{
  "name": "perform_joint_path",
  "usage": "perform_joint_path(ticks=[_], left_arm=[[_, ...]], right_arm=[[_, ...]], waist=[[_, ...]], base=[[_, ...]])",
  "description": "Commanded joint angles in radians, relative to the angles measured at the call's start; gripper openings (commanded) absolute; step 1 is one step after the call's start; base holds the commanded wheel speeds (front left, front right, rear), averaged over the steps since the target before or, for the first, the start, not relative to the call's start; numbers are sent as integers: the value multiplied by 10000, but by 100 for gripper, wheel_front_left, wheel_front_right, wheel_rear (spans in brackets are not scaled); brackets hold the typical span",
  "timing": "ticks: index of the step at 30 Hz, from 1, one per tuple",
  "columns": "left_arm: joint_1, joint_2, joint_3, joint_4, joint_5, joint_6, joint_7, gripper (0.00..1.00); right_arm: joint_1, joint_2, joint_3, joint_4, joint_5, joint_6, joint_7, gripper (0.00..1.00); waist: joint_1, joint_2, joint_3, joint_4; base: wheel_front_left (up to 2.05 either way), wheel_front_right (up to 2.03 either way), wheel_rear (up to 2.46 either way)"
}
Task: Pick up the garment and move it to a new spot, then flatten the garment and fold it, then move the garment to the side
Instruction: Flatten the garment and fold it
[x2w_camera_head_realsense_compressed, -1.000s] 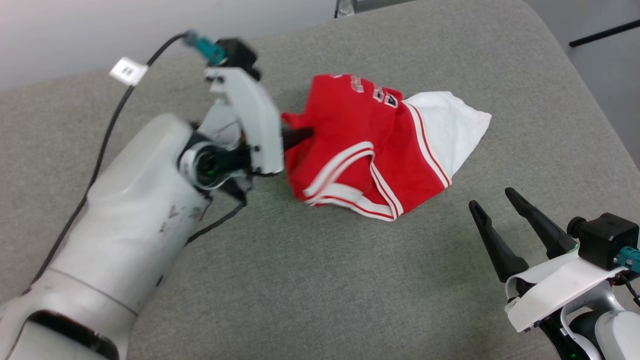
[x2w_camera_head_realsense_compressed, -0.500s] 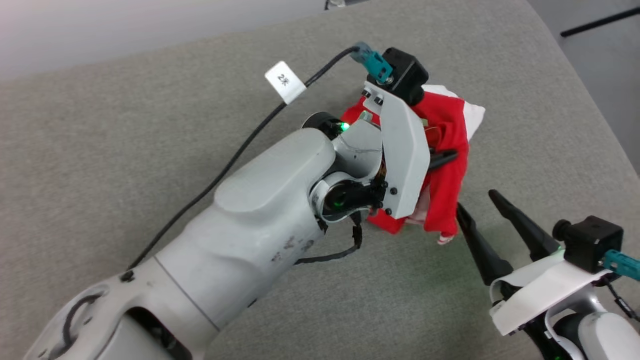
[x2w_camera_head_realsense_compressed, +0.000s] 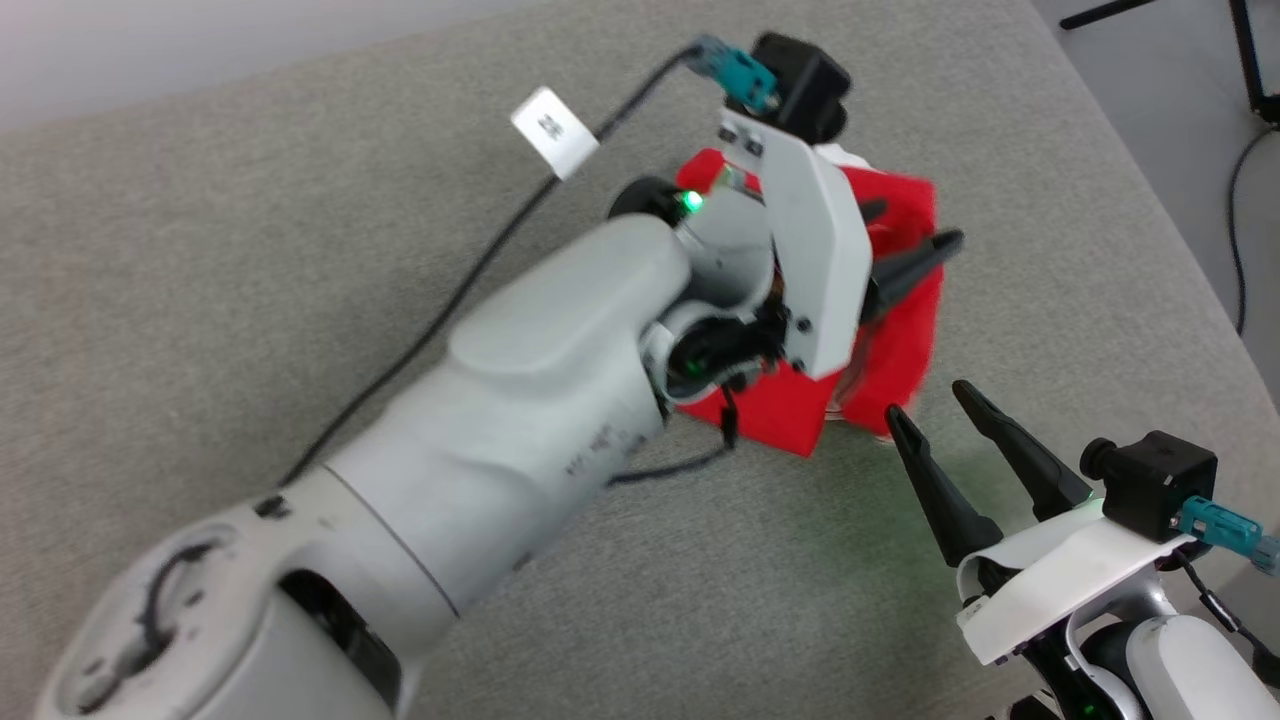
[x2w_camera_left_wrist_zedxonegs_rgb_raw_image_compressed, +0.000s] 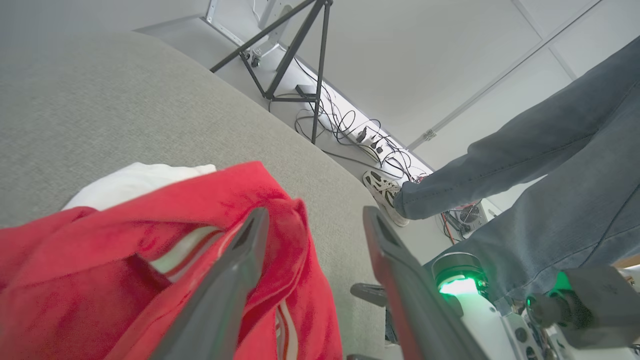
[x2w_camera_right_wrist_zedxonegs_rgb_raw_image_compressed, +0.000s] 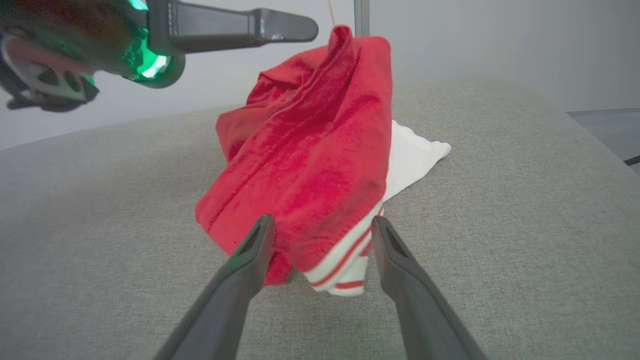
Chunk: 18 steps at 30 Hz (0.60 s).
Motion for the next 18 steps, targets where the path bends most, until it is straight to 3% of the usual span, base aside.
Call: perform_joint_path(ticks=[1, 13, 18], left_arm=[[-281, 172, 31, -22, -54, 0, -116, 100], [-485, 1139, -533, -274, -523, 0, 35, 100], [-181, 1062, -864, -612, -1042, 0, 497, 100]], right_arm=[[95, -55, -29, -10, 26, -7, -1, 100], [156, -273, -256, -391, -156, -7, 374, 100], [250, -289, -278, -522, -137, -7, 505, 100]], waist=[[0, 0, -156, 299], [0, 0, -495, 1031], [0, 0, -500, 1028]], base=[[0, 0, 0], [0, 0, 0], [0, 0, 0]])
